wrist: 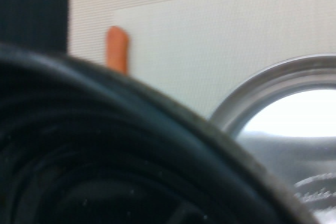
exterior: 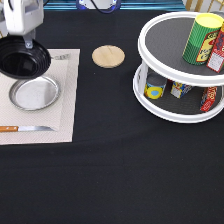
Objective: Pick up the bowl from the lazy Susan and put bowl on the plate
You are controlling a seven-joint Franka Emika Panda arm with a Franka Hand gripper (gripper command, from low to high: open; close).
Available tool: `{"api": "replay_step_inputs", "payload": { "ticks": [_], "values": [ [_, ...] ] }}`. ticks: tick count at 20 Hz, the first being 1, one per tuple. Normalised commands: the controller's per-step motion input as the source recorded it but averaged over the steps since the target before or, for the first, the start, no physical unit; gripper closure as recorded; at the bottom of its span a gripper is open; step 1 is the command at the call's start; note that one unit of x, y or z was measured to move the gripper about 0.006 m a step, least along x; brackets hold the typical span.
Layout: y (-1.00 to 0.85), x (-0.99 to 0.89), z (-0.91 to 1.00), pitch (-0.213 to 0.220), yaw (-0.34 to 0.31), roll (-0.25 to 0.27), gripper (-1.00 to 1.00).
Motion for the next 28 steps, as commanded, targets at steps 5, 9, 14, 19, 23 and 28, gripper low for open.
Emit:
{"api": "replay_step_inputs", "payload": {
  "ticks": [5, 9, 14, 19, 23, 28],
  "values": [
    [-0.07, -0.16, -0.54, 0.112, 0.014, 0.097, 1.0],
    [-0.16, -0.08, -0.47, 0.13, 0.023, 0.137, 1.0],
    [-0.41, -0.23, -0.4, 0.126, -0.005, 0.127, 1.0],
    [-0.56, -0.25, -0.12, 0.099, -0.108, 0.084, 1.0],
    [-0.35, 0.0, 0.05, 0.12, -0.123, 0.064, 1.0],
    [-0.07, 0.41, 0.0, 0.198, -0.063, 0.08, 1.0]
  ]
}}
